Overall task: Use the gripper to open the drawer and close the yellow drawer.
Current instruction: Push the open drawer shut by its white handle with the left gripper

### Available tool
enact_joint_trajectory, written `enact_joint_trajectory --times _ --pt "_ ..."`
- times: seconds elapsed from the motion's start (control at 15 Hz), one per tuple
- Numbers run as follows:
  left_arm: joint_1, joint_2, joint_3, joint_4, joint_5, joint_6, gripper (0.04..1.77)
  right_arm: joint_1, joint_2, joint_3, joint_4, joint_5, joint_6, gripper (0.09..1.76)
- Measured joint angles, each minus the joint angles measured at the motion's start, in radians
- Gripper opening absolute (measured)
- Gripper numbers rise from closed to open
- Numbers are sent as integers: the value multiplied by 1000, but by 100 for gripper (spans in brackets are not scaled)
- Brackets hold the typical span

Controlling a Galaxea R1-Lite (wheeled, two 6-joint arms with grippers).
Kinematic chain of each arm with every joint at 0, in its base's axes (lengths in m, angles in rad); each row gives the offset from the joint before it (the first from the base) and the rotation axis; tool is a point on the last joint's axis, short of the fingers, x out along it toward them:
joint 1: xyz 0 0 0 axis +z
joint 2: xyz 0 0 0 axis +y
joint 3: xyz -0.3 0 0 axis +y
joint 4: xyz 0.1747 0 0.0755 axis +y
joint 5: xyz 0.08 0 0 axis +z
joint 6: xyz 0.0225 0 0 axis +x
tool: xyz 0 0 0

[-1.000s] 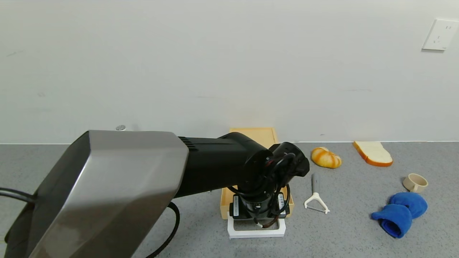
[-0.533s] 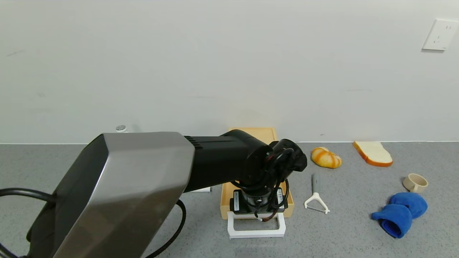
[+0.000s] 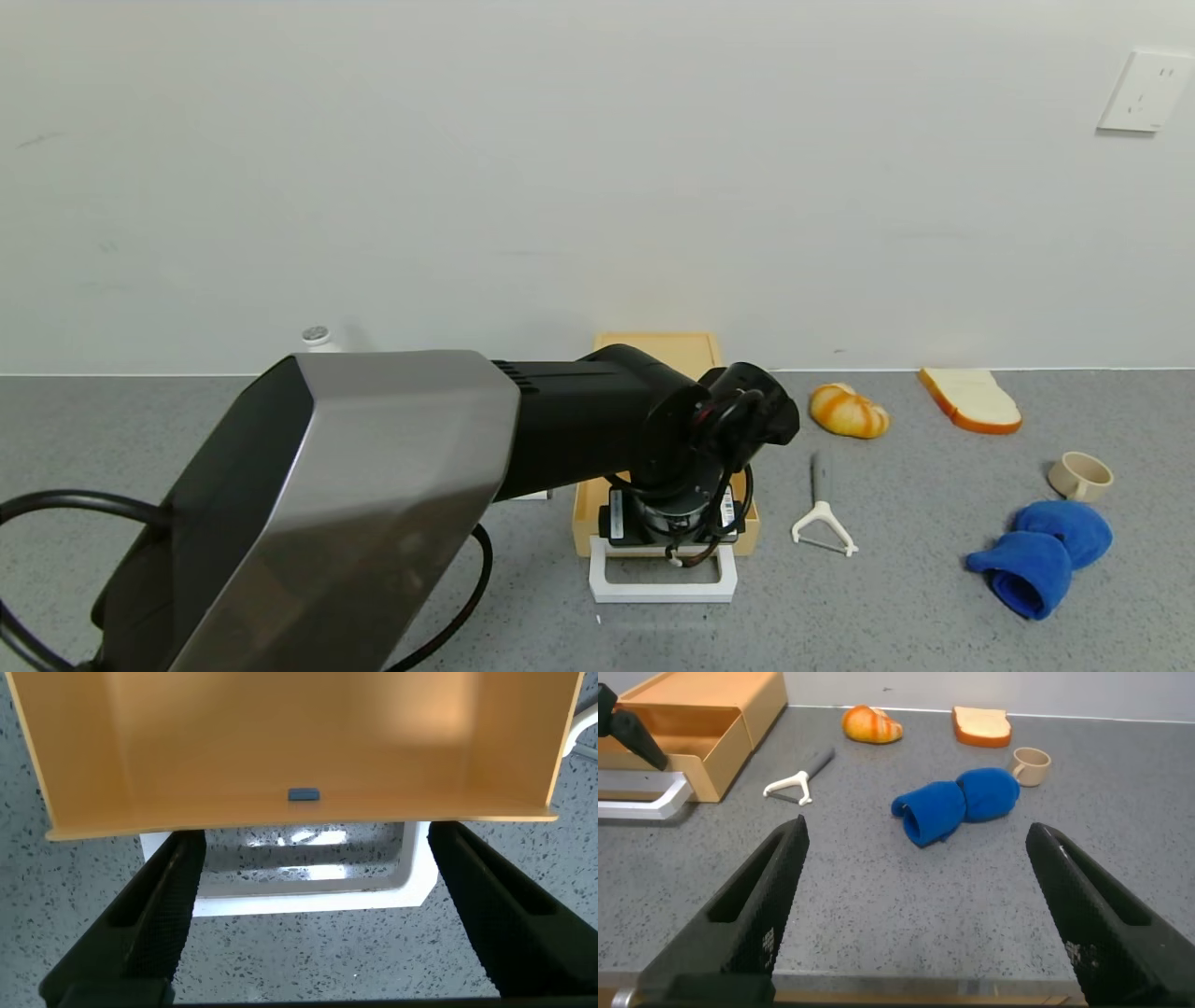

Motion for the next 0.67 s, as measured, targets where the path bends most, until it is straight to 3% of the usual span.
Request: enact_joint_trajectory --times 0.67 --pt "23 11 1 -148 24 102 172 0 0 0 0 1 0 171"
